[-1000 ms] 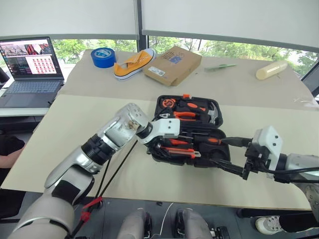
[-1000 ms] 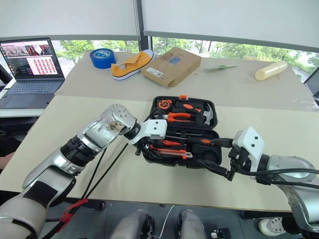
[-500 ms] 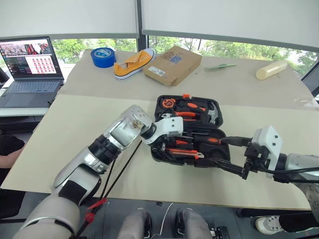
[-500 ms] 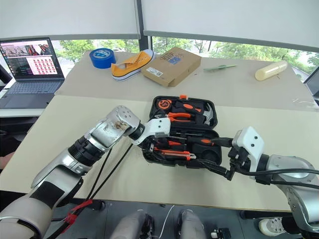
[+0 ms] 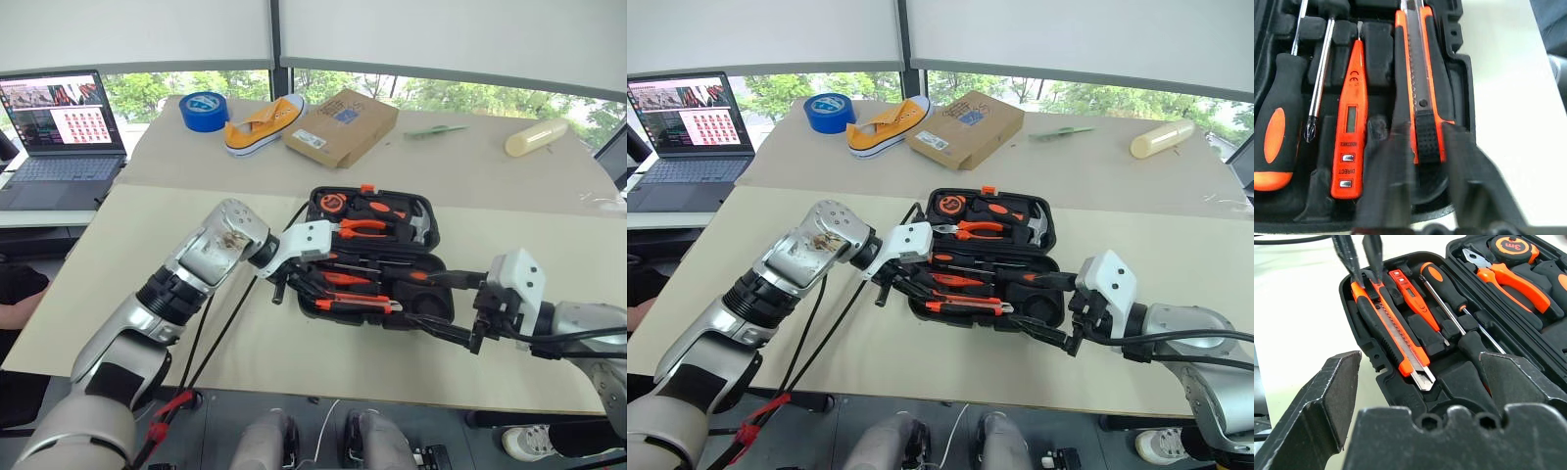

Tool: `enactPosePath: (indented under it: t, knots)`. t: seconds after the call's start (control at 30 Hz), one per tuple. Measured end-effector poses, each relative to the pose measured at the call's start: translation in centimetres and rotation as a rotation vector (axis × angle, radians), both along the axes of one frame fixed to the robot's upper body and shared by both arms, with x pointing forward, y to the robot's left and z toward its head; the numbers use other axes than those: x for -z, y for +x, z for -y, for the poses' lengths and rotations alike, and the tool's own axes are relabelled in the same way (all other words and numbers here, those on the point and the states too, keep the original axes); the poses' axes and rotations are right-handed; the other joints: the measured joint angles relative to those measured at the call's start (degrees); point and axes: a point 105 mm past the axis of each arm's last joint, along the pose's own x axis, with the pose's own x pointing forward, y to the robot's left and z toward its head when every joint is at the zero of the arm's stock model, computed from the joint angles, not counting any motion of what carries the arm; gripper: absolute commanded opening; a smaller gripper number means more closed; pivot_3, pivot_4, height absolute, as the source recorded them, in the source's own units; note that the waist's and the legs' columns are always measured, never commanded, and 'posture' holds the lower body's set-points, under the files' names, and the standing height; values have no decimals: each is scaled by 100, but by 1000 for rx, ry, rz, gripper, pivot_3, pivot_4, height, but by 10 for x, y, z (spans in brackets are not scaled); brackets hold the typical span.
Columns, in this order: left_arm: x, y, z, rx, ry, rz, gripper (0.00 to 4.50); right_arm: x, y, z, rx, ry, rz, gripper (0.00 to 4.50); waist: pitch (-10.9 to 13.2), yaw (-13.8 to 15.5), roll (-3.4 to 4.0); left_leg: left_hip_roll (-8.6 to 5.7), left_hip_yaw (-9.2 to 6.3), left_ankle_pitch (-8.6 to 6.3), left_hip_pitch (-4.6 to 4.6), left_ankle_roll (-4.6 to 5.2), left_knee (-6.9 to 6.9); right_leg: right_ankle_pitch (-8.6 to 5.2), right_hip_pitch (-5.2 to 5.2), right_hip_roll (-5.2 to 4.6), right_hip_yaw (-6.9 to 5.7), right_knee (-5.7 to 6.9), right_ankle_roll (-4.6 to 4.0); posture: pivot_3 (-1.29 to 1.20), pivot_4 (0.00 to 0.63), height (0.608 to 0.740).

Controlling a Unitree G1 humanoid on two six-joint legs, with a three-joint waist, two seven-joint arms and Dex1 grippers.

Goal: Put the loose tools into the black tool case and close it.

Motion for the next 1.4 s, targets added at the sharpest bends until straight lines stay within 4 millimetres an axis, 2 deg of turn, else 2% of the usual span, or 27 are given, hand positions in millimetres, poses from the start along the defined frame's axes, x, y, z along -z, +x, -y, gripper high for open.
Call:
enactPosePath:
  t: [0.13,0.43,0.5,0.8,0.9,1.0,1.13,1.2,1.4]
  knots:
    - [3,-2,-5,44,49,40,42,0,1,1,3,1,-3,4500,0,-13,0,1,1,0,1,-1,0,0,-1,2,0,1,0,0,150,731]
    - [8,-1,1,109,94,131,42,0,1,1,8,2,-1,4500,-1,-3,2,1,-1,-1,26,1,-1,-1,27,-1,1,-3,2,0,150,731]
    - [17,-1,1,102,112,116,42,0,1,1,8,2,0,4500,-1,-5,2,1,-1,-2,25,2,-1,-1,26,0,2,-3,2,0,150,731]
    - [18,1,3,100,94,101,42,0,2,1,15,2,4,4500,-4,14,4,1,-4,-4,30,6,0,-1,34,-5,0,-3,1,0,150,731]
    - [15,-1,3,78,67,39,42,0,2,1,15,2,4,4500,-4,8,4,1,-4,-3,23,6,0,-1,27,-3,-1,-1,1,0,150,731]
    - [-2,-4,13,91,5,-3,42,0,2,1,15,2,4,4500,-3,14,4,0,-4,-3,14,6,2,-1,20,-2,-3,-3,2,0,150,731]
    - [-18,-3,36,127,-52,47,42,0,2,1,15,2,5,4500,-3,13,3,-2,-3,-5,15,9,2,-2,24,-1,-3,-6,5,0,150,731]
    - [-12,-1,47,132,-60,59,42,0,2,1,17,3,6,4500,-3,4,3,-1,-3,-5,15,9,1,-2,23,0,-2,-6,5,0,150,731]
    - [19,7,62,160,33,148,42,1,2,1,26,12,4,4500,-3,-2,2,-1,-2,-5,13,10,1,-1,20,0,-2,-6,3,0,150,731]
